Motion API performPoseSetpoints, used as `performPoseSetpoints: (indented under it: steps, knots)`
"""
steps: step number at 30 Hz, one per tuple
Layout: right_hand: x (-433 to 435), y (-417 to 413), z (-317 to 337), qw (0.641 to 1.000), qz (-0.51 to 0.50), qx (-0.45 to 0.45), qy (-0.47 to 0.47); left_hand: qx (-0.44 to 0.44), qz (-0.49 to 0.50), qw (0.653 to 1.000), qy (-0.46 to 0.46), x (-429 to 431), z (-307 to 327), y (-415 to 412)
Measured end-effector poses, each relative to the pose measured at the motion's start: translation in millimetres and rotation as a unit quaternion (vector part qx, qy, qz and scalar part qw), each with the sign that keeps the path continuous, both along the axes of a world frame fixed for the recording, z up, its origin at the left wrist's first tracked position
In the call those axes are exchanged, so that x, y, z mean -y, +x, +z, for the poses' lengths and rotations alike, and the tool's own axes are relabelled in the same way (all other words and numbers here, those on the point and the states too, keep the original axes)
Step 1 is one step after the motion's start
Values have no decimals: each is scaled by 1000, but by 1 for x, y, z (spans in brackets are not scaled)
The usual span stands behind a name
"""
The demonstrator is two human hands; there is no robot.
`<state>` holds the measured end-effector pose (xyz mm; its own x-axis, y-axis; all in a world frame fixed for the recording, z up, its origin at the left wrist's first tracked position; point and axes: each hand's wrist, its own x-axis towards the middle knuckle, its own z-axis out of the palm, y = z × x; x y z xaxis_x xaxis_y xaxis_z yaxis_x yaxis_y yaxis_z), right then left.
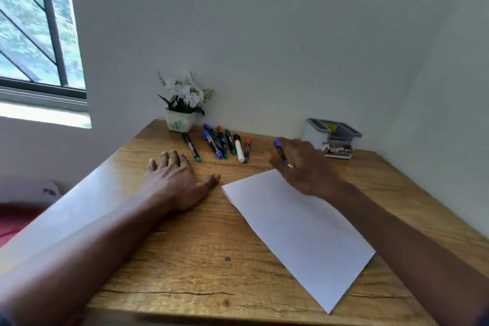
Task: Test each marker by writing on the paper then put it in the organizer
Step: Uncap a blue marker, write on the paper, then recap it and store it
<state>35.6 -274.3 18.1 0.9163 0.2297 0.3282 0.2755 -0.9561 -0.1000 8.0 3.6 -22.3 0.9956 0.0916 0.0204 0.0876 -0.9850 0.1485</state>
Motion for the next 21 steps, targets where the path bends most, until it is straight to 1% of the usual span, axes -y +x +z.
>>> performPoseSetpoints:
  steps: [1,3,5,7,11,12,14,17,19,21]
  knots:
    - [-3,17,6,999,-16,12,34,-1,-3,1000,1,0,0,1]
    - [-7,53,14,994,-47,5,95,-1,-8,1000,6,0,-1,1]
    - [-9,86,16,989,-80,-5,123,0,-16,1000,10,-1,-2,3]
    - [-10,112,13,987,-107,-24,119,-1,-23,1000,11,-2,-3,4]
    - [-10,143,4,986,-142,-74,40,1,-32,999,4,-1,-4,5]
    - [-9,147,2,985,-148,-77,32,1,-32,999,3,-2,-3,5]
    - [-5,152,0,984,-157,-70,46,2,-30,1000,-6,-2,-3,7]
    - [-3,147,9,985,-130,-38,109,13,-31,999,-21,-2,-3,7]
    - [-8,129,21,984,-68,16,163,17,-34,999,-36,-2,0,4]
    - [-16,100,31,980,6,69,185,26,-34,998,-51,-3,7,0]
